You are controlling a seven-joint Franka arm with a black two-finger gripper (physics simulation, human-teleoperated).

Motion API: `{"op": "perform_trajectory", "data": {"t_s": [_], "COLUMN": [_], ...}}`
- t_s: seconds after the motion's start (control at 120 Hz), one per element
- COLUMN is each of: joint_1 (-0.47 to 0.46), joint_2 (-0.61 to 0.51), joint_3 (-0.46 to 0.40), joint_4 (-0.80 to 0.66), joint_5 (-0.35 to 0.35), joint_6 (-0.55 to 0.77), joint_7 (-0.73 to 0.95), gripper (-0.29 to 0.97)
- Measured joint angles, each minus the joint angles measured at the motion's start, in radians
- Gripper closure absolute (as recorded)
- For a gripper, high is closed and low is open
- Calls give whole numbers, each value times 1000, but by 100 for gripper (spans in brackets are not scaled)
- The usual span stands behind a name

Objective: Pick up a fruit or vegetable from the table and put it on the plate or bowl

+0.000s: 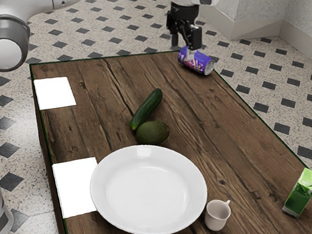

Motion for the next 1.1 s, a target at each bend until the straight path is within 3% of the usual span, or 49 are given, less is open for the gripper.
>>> {"op": "perform_trajectory", "data": {"t_s": [0.325,0.475,0.658,1.025,1.1], "joint_1": [-2,8,-13,-15,-31], "joint_2": [-4,4,-1,-127,-196], "joint_3": [13,142,201,234,233], "joint_4": [22,44,-136,-464,-578], "joint_5": [-16,-33,-90,-22,-12], "joint_6": [22,-29,-24,118,171], "joint_7": [-30,-204,-468,-811,-857], "gripper": [0,0,0,0,0]}}
